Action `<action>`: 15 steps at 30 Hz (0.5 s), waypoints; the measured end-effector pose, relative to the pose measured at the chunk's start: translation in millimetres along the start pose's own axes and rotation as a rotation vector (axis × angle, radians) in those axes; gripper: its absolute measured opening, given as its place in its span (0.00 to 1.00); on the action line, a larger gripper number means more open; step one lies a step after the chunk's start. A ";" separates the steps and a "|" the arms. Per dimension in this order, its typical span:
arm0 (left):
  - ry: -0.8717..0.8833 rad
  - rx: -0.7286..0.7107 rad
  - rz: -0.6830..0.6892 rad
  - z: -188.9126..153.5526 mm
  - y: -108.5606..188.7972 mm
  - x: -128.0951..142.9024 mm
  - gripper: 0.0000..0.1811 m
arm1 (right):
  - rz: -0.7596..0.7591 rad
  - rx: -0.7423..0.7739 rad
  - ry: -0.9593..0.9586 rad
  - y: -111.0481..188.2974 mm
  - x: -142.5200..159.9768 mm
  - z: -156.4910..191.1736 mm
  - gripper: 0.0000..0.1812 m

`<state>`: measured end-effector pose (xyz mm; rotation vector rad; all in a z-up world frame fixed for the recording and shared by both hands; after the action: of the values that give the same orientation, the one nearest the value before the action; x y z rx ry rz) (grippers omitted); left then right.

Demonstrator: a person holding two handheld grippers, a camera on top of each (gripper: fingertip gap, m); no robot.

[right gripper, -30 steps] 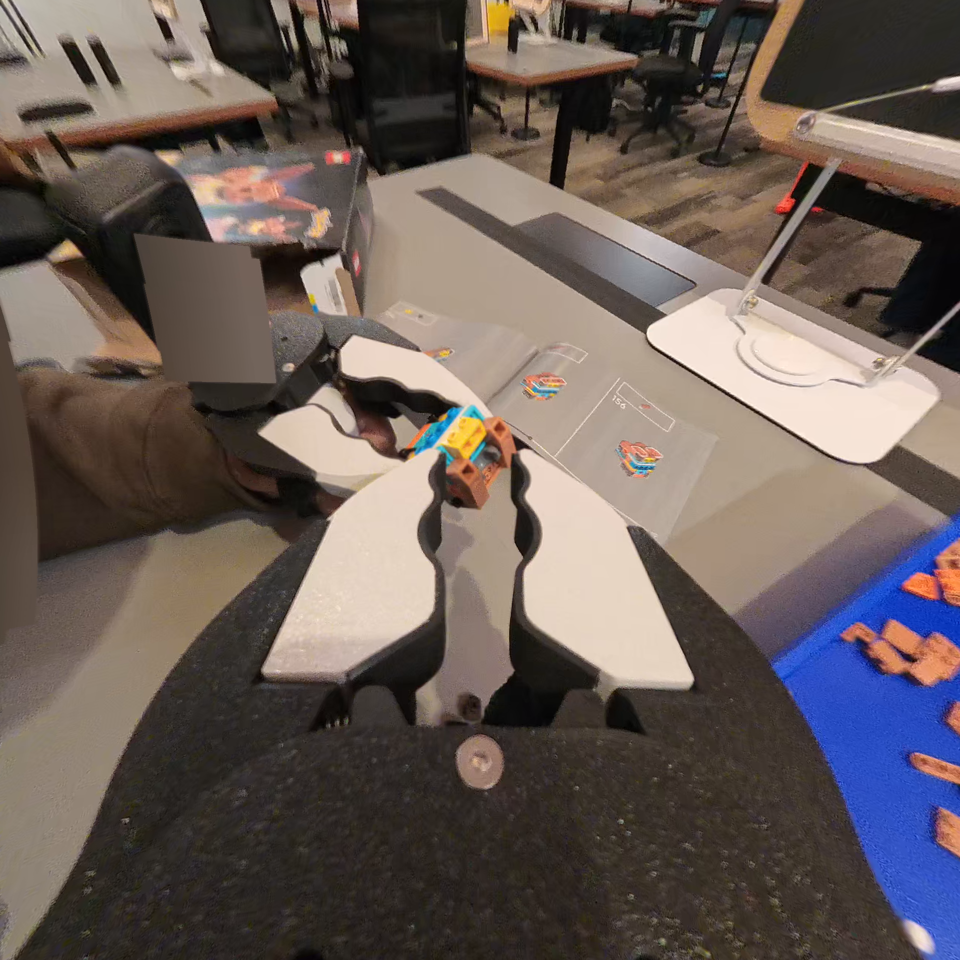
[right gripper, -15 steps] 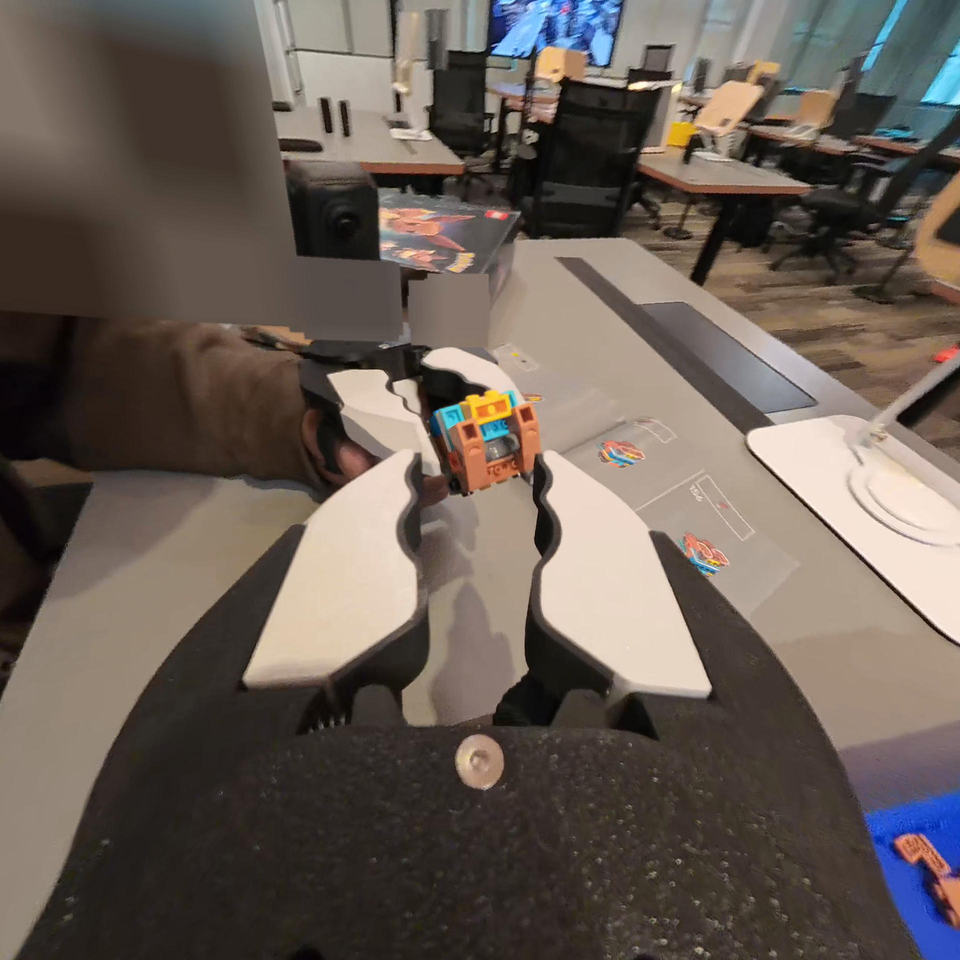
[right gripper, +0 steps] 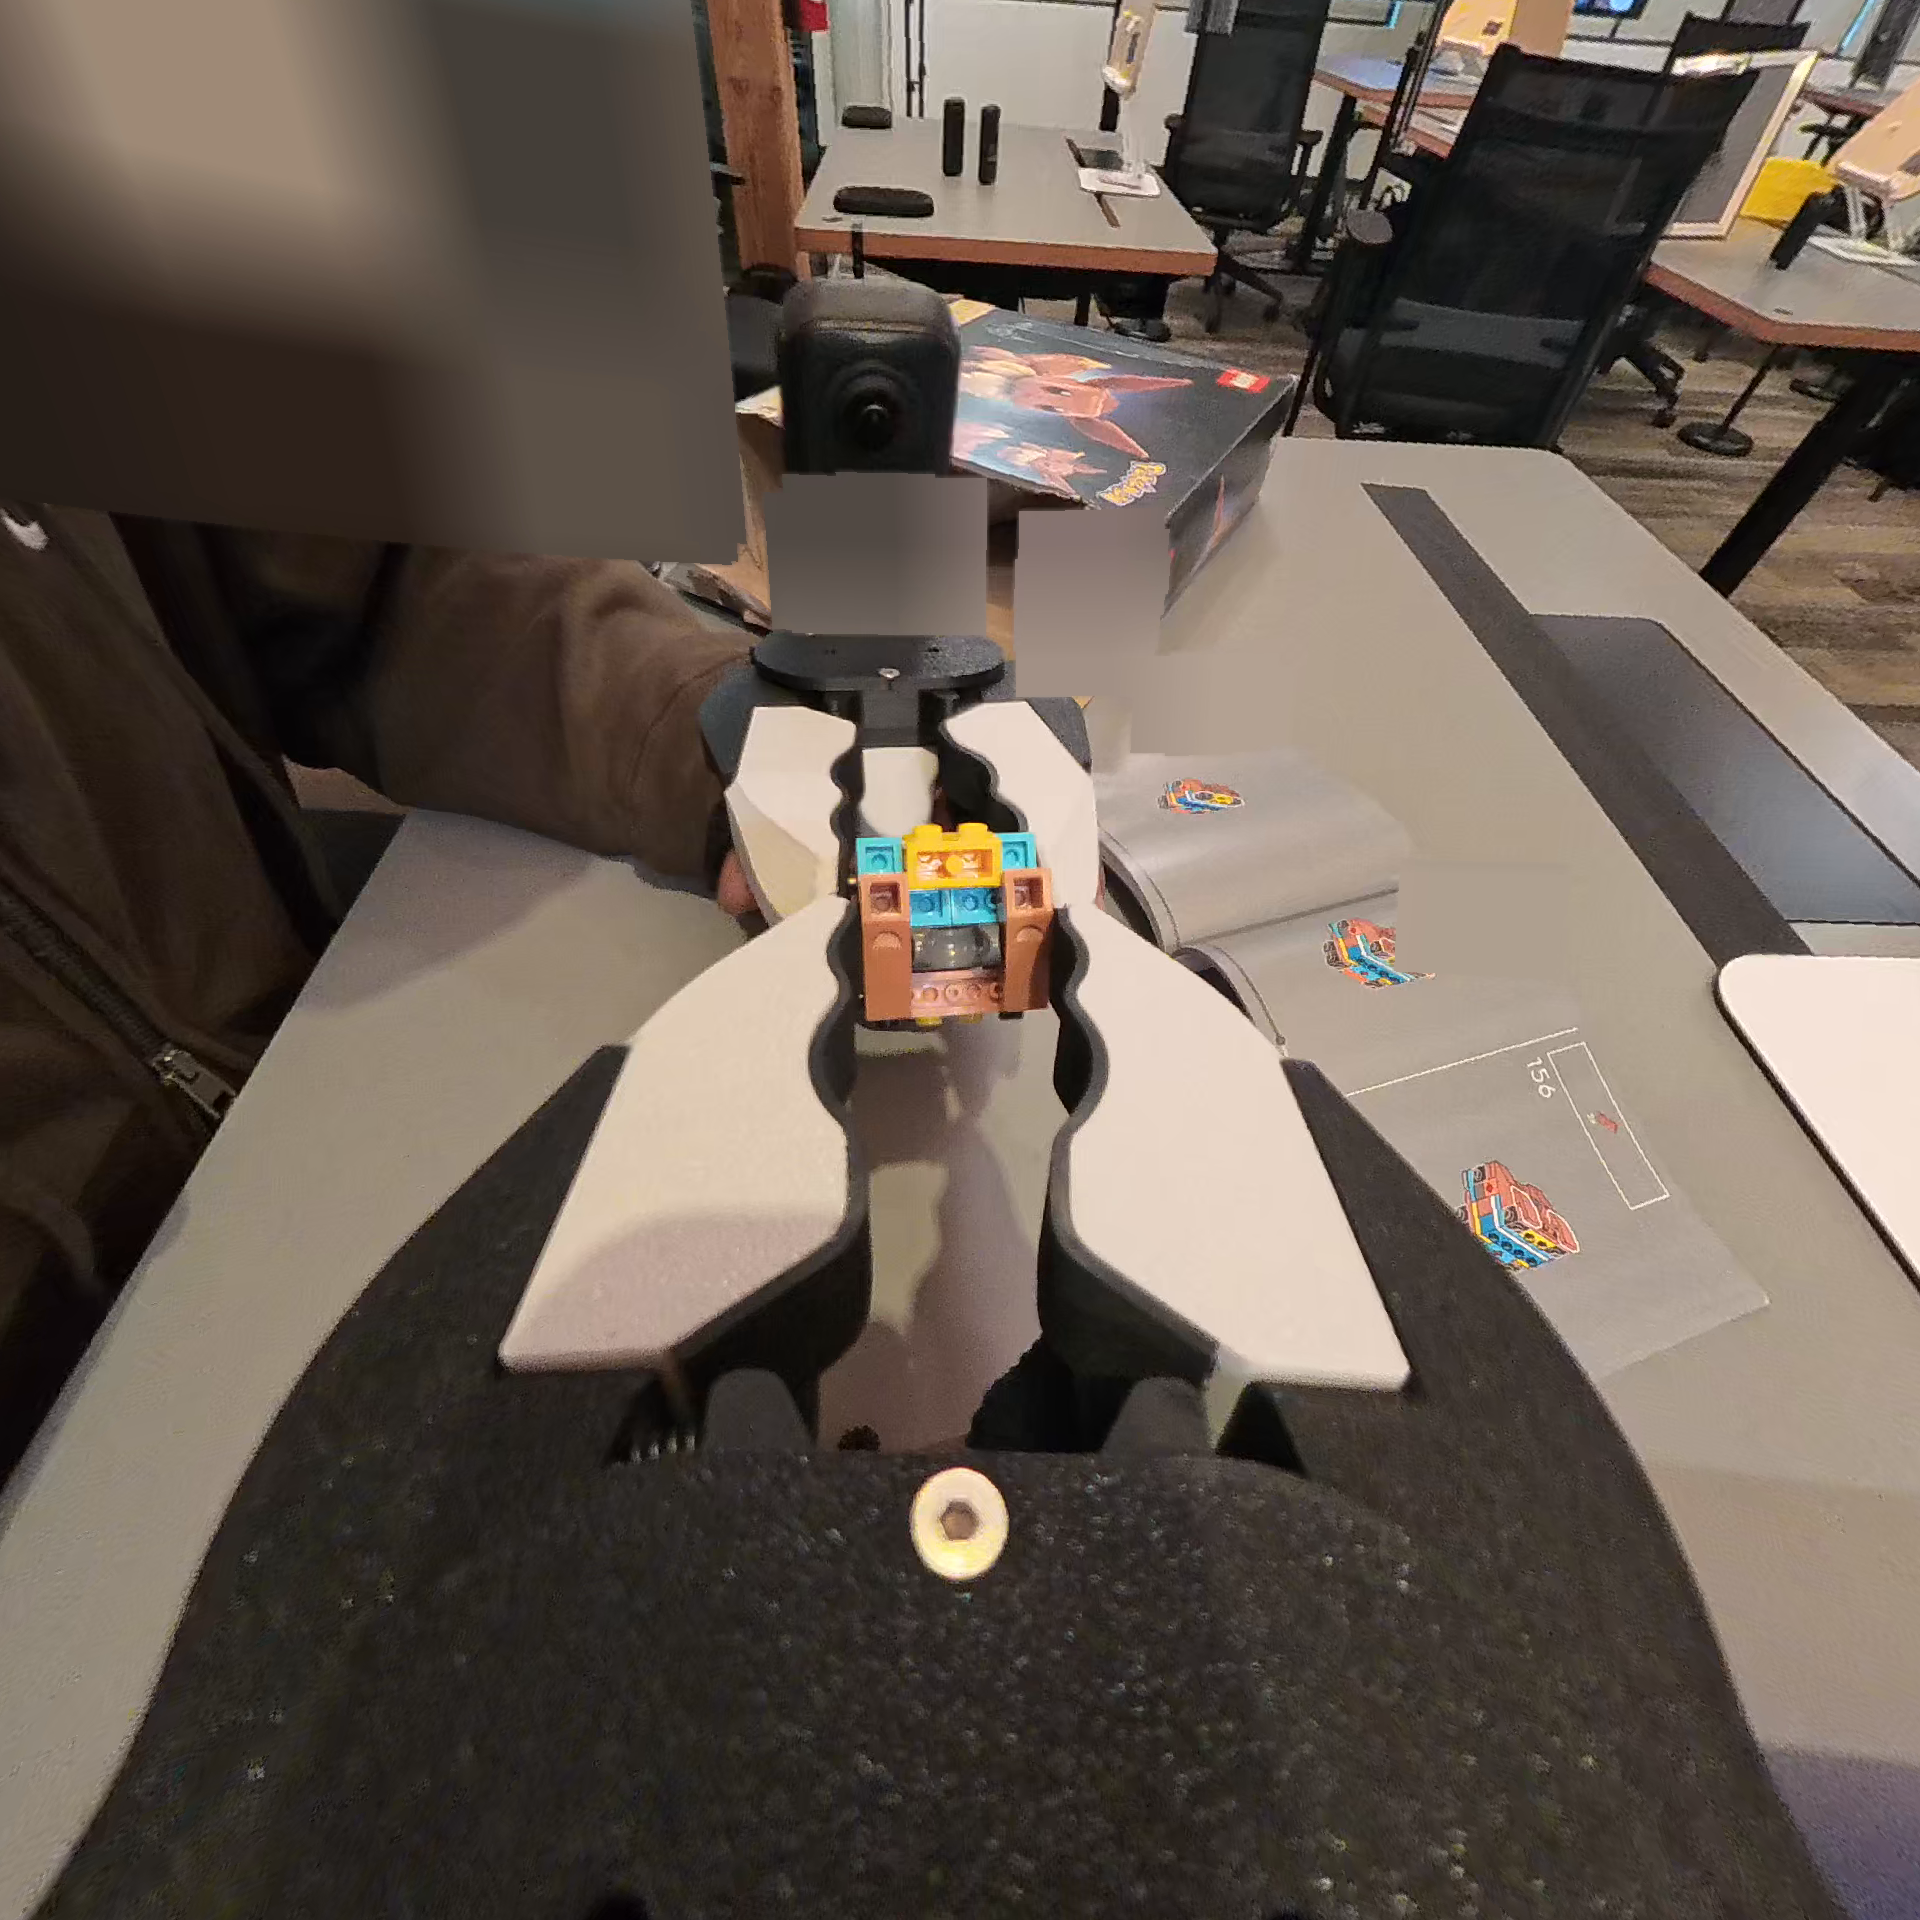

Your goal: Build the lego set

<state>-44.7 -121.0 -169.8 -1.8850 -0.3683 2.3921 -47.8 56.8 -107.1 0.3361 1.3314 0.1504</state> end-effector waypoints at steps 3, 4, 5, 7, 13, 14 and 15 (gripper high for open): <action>0.039 0.047 0.005 -0.4 -1.6 1.6 0.23 | 0.004 -0.028 0.018 1.5 2.2 -0.6 0.19; 0.049 0.060 0.001 -0.3 -1.5 1.6 0.23 | 0.007 -0.035 0.024 2.1 2.4 -0.3 0.19; 0.060 0.073 -0.004 -0.1 -1.3 1.5 0.23 | 0.009 -0.040 0.030 2.4 2.4 -0.2 0.19; 0.082 0.099 -0.014 1.1 -0.4 0.9 0.24 | 0.012 -0.045 0.039 2.9 2.1 -0.8 0.19; 0.363 0.280 -0.054 13.8 6.1 5.0 0.29 | -0.010 -0.143 0.090 7.5 -1.1 -2.1 0.19; 0.425 0.310 -0.069 15.6 6.8 6.3 0.29 | 0.000 -0.165 0.110 6.5 -2.0 -1.6 0.19; 0.485 0.340 -0.085 16.5 6.9 7.6 0.29 | 0.009 -0.195 0.135 5.4 -3.2 -0.1 0.19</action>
<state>-61.9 -128.5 -175.0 -2.1303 -0.0027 1.7235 -48.1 60.9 -102.4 0.1689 1.4359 0.3127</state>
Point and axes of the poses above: each gripper's, where its closed fingertips meet, y back along the fingers, x out of its underside, z = x × y across the jaws, the point moved 10 cm from there along y, back along the fingers, and after that the axes turned 15 degrees about -y, right-handed, at the moved point
